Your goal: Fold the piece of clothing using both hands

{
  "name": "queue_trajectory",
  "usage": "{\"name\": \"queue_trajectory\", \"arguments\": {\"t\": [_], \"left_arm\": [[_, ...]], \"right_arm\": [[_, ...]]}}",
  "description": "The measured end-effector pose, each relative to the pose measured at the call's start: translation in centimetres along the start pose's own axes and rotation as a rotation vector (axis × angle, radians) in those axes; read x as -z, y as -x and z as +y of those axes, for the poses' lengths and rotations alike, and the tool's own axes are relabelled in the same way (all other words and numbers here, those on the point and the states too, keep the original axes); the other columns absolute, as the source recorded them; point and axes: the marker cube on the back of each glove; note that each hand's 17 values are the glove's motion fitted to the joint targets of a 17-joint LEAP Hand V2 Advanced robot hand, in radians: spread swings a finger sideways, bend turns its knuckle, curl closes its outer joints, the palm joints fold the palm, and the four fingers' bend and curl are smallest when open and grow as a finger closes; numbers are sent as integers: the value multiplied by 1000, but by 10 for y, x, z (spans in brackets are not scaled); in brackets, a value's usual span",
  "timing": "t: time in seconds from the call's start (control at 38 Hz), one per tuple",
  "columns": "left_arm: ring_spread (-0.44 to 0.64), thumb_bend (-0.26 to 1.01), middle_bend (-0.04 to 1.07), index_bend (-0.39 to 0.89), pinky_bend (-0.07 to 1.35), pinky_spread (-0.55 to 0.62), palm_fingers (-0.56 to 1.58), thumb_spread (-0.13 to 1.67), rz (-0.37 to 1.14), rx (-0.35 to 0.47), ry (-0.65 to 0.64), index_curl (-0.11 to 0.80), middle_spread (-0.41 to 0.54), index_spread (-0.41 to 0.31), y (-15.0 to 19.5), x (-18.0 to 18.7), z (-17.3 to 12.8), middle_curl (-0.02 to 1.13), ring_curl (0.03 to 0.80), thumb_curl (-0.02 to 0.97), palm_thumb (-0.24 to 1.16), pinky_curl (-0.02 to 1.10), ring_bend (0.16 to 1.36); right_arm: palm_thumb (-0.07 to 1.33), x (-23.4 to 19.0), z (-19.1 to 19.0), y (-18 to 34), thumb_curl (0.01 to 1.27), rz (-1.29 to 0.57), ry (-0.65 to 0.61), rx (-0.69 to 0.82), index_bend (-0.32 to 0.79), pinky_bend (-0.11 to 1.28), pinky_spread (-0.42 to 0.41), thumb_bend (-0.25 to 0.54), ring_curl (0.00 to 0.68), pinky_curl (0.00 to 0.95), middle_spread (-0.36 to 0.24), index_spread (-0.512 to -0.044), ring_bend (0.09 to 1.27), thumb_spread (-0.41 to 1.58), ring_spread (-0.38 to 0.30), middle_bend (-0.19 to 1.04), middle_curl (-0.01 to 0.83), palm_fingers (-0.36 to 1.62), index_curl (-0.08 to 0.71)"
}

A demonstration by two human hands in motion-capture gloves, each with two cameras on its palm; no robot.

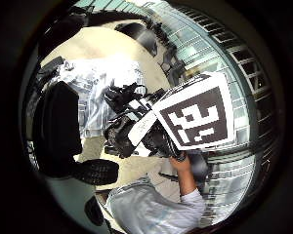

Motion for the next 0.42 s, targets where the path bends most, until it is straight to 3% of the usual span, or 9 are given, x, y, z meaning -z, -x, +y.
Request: {"name": "queue_trajectory", "arguments": {"t": [0.11, 0.18, 0.26, 0.42], "left_arm": [[152, 100, 178, 138, 483, 311, 492, 1545, -6, -33, 28, 347, -23, -117, -8, -17, 1, 330, 330, 257, 409, 371, 517], [152, 94, 177, 139, 484, 310, 492, 1532, -23, -44, 44, 344, -25, -117, -19, -23, 3, 332, 329, 258, 406, 369, 519], [153, 78, 177, 138, 489, 310, 485, 1512, -37, -52, 38, 341, -27, -116, -28, -21, 7, 334, 328, 257, 387, 369, 513], [159, 49, 173, 140, 499, 318, 478, 1474, -37, -70, 50, 338, -28, -115, -34, -32, 8, 337, 328, 258, 359, 369, 513]], "right_arm": [[477, 0, 18, -70, 388, 164, -93, -162, 224, 626, 65, -60, 359, 398, -122, -323, 429, 1052, -43, 320, 442, 286, 183], [425, 8, 45, -106, 358, 127, -151, -315, 254, 539, 128, -48, 318, 356, -103, -337, 346, 1114, 14, 294, 427, 206, 213], [461, 12, 67, -124, 347, 46, -223, -399, 240, 510, 173, 2, 302, 337, -92, -344, 321, 1204, 46, 270, 415, 202, 230], [476, 13, 91, -130, 326, -26, -307, -449, 199, 462, 223, 1, 279, 308, -75, -353, 292, 1291, 90, 241, 399, 233, 255]]}}
